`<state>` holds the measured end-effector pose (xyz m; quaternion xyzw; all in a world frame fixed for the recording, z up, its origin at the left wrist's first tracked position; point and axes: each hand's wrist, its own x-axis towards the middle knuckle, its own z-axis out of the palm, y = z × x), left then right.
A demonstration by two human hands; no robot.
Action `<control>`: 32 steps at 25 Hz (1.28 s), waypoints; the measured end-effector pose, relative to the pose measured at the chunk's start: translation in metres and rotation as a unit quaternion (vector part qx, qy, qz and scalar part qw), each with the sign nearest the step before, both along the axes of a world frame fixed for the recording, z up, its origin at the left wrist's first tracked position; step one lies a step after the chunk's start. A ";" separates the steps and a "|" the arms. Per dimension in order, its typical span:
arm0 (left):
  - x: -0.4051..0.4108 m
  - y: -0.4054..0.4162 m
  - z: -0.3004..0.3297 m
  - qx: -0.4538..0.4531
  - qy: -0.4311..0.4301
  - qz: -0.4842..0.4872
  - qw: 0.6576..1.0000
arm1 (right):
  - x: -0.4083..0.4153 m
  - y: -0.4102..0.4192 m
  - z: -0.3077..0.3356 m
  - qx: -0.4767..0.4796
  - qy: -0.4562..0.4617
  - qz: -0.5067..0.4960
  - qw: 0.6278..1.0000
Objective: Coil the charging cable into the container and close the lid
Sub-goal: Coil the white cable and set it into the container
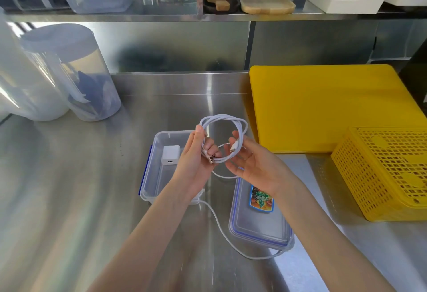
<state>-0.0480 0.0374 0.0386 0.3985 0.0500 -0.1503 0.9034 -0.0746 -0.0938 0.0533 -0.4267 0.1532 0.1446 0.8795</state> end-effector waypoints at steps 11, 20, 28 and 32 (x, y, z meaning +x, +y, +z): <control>0.003 0.009 -0.005 0.107 -0.030 0.043 0.993 | -0.009 0.021 -0.010 -0.299 -0.129 0.086 0.941; -0.008 0.001 0.001 0.155 -0.079 0.026 0.984 | -0.002 0.021 -0.012 -0.462 -0.154 0.012 0.873; -0.008 0.004 -0.001 0.150 -0.063 0.034 0.986 | -0.003 0.027 -0.010 -0.473 -0.173 0.049 0.862; -0.008 0.023 -0.001 0.194 -0.062 0.029 0.979 | 0.002 0.025 -0.006 -0.475 -0.186 0.034 0.860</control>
